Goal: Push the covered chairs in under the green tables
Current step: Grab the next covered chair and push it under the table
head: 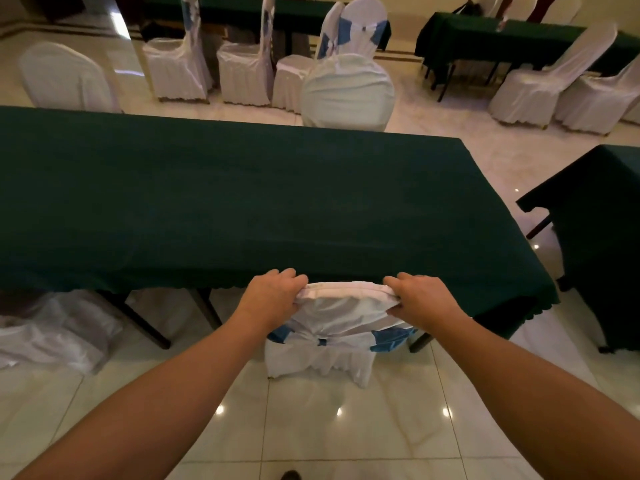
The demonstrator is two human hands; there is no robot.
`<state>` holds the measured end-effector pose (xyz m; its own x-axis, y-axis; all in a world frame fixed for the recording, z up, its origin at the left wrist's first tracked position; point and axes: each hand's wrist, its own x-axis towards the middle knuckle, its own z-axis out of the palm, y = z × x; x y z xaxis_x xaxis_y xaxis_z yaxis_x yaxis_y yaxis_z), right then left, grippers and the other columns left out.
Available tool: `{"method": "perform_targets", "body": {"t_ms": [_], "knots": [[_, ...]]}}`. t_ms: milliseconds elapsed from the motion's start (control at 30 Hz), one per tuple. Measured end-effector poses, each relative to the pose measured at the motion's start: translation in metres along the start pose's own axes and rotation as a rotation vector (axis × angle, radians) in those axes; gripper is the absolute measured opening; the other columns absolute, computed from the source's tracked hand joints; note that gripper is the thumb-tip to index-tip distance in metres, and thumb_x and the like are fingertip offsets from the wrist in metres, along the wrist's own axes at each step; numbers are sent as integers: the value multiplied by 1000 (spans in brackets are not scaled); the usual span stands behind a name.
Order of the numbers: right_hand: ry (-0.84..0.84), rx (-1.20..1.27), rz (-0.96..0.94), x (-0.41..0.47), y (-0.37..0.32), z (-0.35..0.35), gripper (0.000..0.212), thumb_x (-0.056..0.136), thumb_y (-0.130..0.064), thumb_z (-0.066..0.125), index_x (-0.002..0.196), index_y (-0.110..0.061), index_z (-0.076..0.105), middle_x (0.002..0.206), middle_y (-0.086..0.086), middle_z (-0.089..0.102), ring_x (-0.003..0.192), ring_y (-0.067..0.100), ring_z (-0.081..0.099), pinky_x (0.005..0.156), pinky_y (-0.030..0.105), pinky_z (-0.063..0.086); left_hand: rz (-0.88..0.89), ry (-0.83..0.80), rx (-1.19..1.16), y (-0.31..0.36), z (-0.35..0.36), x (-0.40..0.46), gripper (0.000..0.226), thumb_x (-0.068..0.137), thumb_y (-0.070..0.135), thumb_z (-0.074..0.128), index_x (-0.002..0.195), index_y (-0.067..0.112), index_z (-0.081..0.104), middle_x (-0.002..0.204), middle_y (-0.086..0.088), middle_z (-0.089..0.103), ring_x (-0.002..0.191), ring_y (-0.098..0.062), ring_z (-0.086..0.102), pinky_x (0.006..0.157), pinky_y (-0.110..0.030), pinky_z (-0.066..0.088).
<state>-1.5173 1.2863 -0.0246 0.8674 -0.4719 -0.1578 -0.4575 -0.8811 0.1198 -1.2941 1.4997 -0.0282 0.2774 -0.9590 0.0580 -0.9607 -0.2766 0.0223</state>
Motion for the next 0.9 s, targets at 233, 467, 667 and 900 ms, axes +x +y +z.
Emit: {"method": "perform_targets", "body": {"t_ms": [233,467,667,900], "knots": [[7,3,-17,31,23,-6,41,83,-52,74,113,-38,51,87,-12,52,69,8,52,55,25,38,-19,-14,-3,-6,-1,32,32,78,40,75,91,35,46,78,12,44,61,-6,42,51,-21,30],[9,39,-38,43,33,9,37,82,-47,75,108,-36,51,84,-9,52,64,9,50,56,26,45,-94,-78,36,0,10,48,33,78,39,75,88,35,44,78,12,44,64,-8,46,53,-23,38],[34,57,-73,39,33,23,35,83,-44,73,107,-33,49,84,-6,50,66,16,51,57,32,48,-137,-92,55,3,20,44,36,75,35,75,80,33,39,73,11,39,61,-11,42,48,-26,35],[26,61,-99,26,21,40,37,87,-40,72,112,-31,47,86,-4,44,68,18,50,55,31,39,-201,-128,49,14,28,29,38,78,35,74,82,32,36,76,10,38,66,-11,41,52,-26,31]]}}
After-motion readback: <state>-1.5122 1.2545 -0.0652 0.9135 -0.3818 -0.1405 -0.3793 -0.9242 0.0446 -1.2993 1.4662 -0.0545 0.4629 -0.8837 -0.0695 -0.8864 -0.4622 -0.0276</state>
